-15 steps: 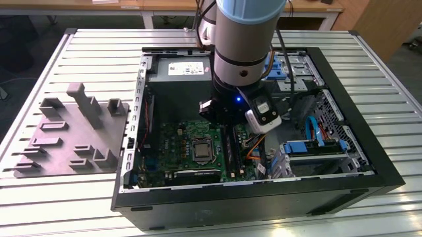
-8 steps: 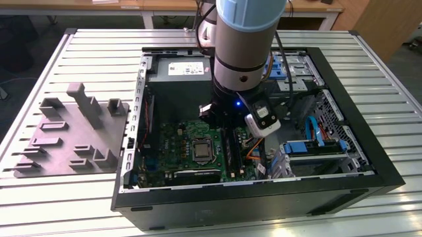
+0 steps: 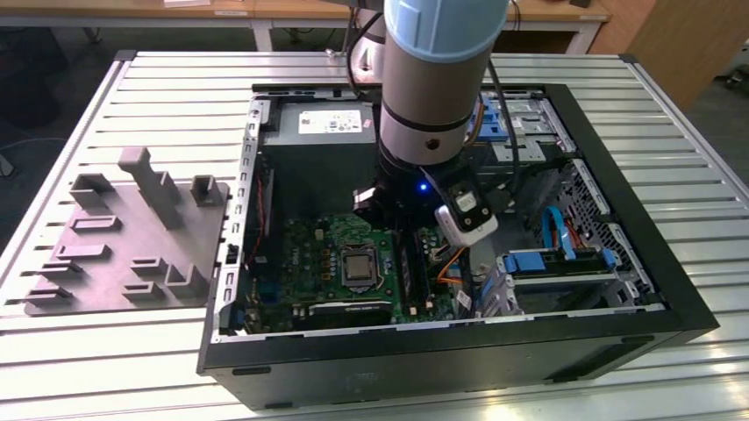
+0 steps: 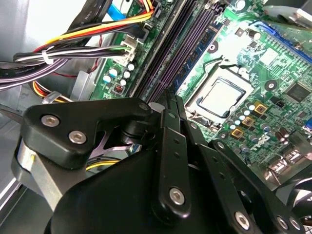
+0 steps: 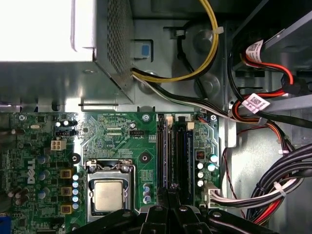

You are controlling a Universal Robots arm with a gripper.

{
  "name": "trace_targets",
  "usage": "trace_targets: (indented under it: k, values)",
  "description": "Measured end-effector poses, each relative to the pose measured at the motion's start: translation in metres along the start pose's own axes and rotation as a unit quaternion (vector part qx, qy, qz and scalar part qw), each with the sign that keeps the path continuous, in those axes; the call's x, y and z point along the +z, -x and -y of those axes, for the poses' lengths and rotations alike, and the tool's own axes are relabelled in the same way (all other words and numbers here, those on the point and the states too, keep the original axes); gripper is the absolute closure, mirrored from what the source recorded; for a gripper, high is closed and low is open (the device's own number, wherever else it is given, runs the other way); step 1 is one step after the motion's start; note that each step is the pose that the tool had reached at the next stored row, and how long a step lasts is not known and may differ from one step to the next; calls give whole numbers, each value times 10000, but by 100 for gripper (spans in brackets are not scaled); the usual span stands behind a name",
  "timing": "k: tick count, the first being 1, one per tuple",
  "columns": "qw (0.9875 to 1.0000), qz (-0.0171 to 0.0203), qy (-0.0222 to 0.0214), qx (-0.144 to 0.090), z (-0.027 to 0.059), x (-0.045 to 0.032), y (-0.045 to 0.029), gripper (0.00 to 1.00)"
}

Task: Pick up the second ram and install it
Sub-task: 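Insert the second ram into the second slot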

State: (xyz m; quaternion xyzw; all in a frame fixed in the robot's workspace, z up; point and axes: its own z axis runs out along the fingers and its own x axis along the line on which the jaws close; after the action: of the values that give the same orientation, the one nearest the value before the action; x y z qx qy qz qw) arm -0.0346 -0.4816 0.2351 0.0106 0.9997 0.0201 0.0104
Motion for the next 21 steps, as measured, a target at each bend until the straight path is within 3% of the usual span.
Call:
trace_targets:
  k: [21]
  values:
    - [10000,0,-3,2,75,4,16,89]
